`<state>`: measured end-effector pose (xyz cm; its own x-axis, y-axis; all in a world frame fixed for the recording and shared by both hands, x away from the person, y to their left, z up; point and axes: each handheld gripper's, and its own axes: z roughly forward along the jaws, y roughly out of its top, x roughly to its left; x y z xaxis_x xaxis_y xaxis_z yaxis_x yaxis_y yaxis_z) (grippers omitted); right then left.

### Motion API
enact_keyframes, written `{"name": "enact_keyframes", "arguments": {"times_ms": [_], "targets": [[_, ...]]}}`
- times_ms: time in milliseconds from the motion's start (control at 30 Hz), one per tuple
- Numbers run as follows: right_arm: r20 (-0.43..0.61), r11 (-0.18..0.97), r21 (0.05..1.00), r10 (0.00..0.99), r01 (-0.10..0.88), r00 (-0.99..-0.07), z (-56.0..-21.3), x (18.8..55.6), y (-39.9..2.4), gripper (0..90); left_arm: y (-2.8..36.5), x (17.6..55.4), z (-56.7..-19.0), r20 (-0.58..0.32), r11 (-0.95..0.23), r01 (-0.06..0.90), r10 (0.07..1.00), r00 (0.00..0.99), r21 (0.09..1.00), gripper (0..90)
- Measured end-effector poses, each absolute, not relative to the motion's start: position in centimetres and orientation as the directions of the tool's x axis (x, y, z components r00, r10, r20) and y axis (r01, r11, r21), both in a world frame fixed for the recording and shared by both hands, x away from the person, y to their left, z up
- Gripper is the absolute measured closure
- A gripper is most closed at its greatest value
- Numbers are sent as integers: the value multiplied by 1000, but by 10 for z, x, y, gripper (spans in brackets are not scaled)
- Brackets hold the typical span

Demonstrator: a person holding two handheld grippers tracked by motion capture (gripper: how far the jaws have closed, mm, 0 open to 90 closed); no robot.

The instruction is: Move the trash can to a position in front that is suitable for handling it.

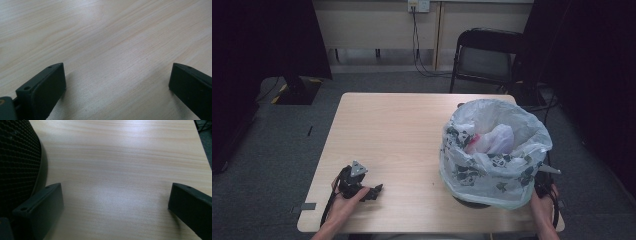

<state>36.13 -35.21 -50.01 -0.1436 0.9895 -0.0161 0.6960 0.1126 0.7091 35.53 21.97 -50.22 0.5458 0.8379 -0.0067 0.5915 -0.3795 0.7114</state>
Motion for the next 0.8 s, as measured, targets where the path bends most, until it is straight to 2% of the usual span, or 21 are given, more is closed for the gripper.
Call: {"name": "enact_keyframes", "arguments": {"times_ms": [67,233,300,333,367,400,433,467,567,700,800], "targets": [[-15,121,705,988,699,-156,-500,361,-353,0,220,355,-501,-1,-393,578,827,563,715,33],[-17,139,690,984,710,-176,-498,362,-353,0,216,354,-499,1,-388,560,822,569,732,174],[-13,137,688,984,713,-177,-497,361,-353,14,215,353,-498,-2,-386,553,819,574,739,157],[-13,139,687,984,713,-180,-495,360,-353,97,215,352,-496,-1,-390,532,806,591,752,172],[-13,139,687,984,713,-180,-495,360,-353,97,215,352,-496,-1,-390,532,806,591,752,171],[-9,129,693,985,709,-171,-492,359,-354,186,213,351,-492,-20,-377,529,800,599,760,169],[-9,129,693,985,709,-171,-492,359,-354,186,213,351,-492,-20,-377,529,800,599,760,163],[11,117,692,985,712,-173,-490,358,-358,145,208,350,-487,-23,-377,516,791,612,769,164],[17,103,704,987,703,-162,-489,357,-362,149,201,348,-482,-28,-373,504,782,622,779,164],[54,60,769,986,636,-158,-478,355,-368,153,186,347,-474,-34,-355,479,775,631,803,164],[53,66,797,983,601,-177,-471,355,-367,152,162,356,-468,-54,-365,482,751,658,796,164]]}}
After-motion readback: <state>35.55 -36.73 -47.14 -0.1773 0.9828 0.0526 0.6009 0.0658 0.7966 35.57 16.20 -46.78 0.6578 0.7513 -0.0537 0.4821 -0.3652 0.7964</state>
